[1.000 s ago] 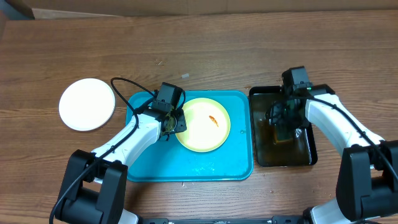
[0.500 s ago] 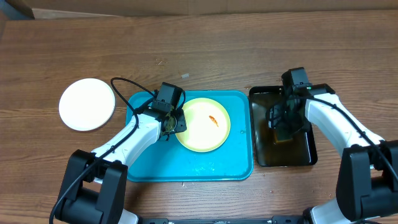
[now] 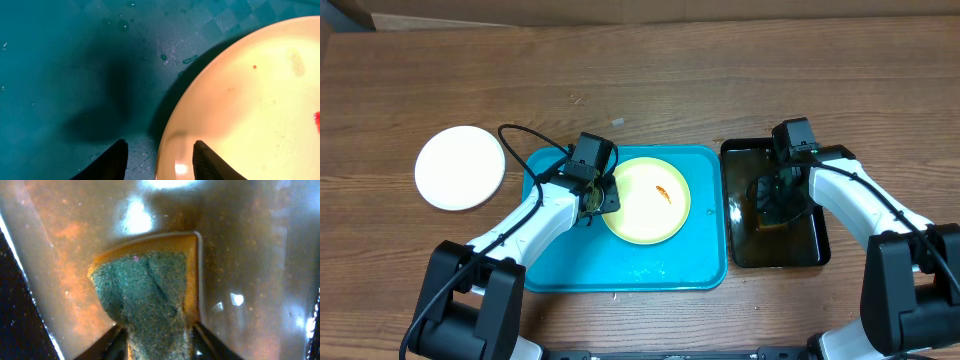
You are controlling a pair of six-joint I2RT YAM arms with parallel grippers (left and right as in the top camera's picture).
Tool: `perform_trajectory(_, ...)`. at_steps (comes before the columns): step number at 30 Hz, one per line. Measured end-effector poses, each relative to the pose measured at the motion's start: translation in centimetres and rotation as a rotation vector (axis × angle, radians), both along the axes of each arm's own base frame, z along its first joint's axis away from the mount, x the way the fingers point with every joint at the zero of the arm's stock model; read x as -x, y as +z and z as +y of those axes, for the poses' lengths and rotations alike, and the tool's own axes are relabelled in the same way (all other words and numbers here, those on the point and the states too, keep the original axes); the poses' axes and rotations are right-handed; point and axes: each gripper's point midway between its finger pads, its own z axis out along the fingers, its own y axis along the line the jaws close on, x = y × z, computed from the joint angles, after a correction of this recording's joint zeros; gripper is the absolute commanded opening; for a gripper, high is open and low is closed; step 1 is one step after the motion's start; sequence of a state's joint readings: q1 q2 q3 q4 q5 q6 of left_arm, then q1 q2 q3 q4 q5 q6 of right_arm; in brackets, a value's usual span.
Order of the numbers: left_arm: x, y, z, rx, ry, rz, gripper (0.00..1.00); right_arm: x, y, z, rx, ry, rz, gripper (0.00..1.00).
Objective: Clean dirty plates on tray and stack at the side
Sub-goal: 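Lift the sponge and carry it over the yellow plate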
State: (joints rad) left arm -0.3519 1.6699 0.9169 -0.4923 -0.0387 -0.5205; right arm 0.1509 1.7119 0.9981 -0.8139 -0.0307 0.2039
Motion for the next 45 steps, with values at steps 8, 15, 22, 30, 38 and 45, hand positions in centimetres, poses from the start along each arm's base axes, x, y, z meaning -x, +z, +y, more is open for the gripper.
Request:
perform_trajectory(8, 0.1, 0.0, -0.1, 0.004, -0.001, 0.003, 0.42, 0.2, -0.1, 0.1, -0.006, -0.001, 0.006, 0.33)
perform_trajectory(15, 0.2, -0.1, 0.0, 0.002, -0.002, 0.01, 0.39, 0.1, -0.1, 0.1, -0.006, 0.0, 0.004, 0.38)
perform_trajectory(22, 0.4, -0.1, -0.5, 0.029, -0.011, 0.02, 0.39, 0.1, -0.2, 0.1, -0.007, -0.001, 0.0, 0.37)
perform_trajectory(30, 0.6, -0.6, -0.8, 0.041, -0.017, 0.039, 0.18, -0.2, -0.3, 0.3, -0.016, -0.002, -0.014, 0.04)
perform_trajectory(38, 0.5, -0.7, -1.0, 0.051, -0.023, 0.036, 0.04, -0.2, 1.5, 0.3, -0.01, 0.0, 0.022, 0.04)
perform_trajectory(45, 0.4, -0.7, -1.0, 0.052, -0.023, 0.035, 0.05, -2.4, 3.4, -0.3, 0.028, -0.032, -0.042, 0.04)
